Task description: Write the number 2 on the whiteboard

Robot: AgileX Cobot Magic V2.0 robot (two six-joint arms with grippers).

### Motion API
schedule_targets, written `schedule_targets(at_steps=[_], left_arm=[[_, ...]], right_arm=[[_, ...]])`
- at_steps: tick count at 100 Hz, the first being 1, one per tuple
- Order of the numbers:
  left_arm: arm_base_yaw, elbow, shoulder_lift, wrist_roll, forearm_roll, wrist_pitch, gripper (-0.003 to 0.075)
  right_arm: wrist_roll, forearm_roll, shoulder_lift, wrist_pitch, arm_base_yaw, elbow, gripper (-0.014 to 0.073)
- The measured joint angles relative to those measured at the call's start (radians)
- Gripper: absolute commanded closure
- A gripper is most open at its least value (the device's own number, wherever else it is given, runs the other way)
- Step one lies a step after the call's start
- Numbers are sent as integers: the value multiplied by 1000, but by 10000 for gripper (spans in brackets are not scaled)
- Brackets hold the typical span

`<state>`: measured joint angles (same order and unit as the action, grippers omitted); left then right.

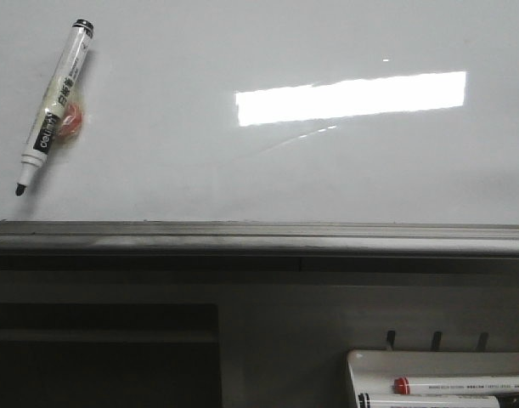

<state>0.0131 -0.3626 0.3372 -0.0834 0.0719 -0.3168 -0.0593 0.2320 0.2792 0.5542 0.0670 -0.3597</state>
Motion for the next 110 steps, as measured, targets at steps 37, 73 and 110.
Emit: schedule_targets(at_steps=[37, 73, 110], left_arm=[[68, -35, 44, -62, 73, 62, 365], [205, -4, 148, -76, 53, 245, 279], [559, -4, 452, -78, -40, 372, 281]], right_arm=[[2, 9, 30, 112, 0, -53, 645], [2, 11, 30, 122, -92, -43, 645], [2, 11, 30, 120, -178, -20, 645]])
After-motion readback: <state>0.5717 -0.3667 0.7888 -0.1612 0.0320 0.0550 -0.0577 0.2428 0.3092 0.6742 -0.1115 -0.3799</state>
